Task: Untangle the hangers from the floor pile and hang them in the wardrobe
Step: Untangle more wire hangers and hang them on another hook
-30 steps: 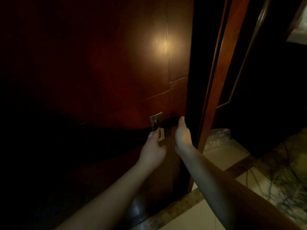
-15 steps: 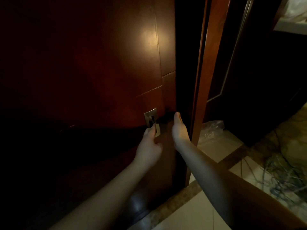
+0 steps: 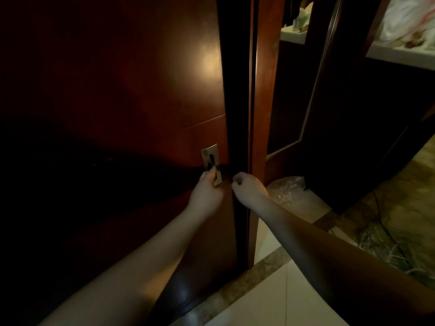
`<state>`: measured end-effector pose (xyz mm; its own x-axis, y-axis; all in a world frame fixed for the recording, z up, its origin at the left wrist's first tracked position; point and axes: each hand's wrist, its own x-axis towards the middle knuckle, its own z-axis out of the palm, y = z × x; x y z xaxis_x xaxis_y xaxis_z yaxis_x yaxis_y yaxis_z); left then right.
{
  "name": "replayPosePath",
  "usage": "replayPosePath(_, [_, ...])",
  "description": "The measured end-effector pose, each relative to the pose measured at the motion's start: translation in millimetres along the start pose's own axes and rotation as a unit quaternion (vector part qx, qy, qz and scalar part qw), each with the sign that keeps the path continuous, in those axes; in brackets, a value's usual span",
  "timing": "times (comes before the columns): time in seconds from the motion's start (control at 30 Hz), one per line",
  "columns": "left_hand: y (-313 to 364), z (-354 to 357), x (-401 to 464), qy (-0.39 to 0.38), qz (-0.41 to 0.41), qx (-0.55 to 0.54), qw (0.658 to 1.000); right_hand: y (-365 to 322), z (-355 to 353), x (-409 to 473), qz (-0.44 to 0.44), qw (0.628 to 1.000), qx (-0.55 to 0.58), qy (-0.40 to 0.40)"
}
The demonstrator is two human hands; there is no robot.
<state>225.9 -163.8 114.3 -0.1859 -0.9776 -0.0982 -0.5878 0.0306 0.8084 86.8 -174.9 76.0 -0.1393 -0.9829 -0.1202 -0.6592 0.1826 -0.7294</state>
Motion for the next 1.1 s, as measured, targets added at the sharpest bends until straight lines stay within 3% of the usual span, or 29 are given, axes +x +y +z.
replayPosePath(0.17, [5,10,14,-0.013,-0.008,0.010,1.000,5,-11,-5,0.034,0.991,-0.121,-0.056])
replayPosePath(0.4, [22,1,29,-0.098,-0.003,0.049,0.994,25,-19,-23,0.070,0.964,-0.240,-0.089])
replayPosePath(0.77, [28,12,9,-0.103,0.041,0.221,0.969,62,-54,-112,0.081,0.957,-0.264,-0.083])
replayPosePath(0.93, [14,55,-18,-0.163,0.117,0.349,0.915,114,-64,-154,0.118,0.957,-0.262,-0.045])
replayPosePath(1.1, [10,127,-49,-0.226,0.154,0.394,0.878,196,-72,-197,0.169,0.957,-0.225,-0.077])
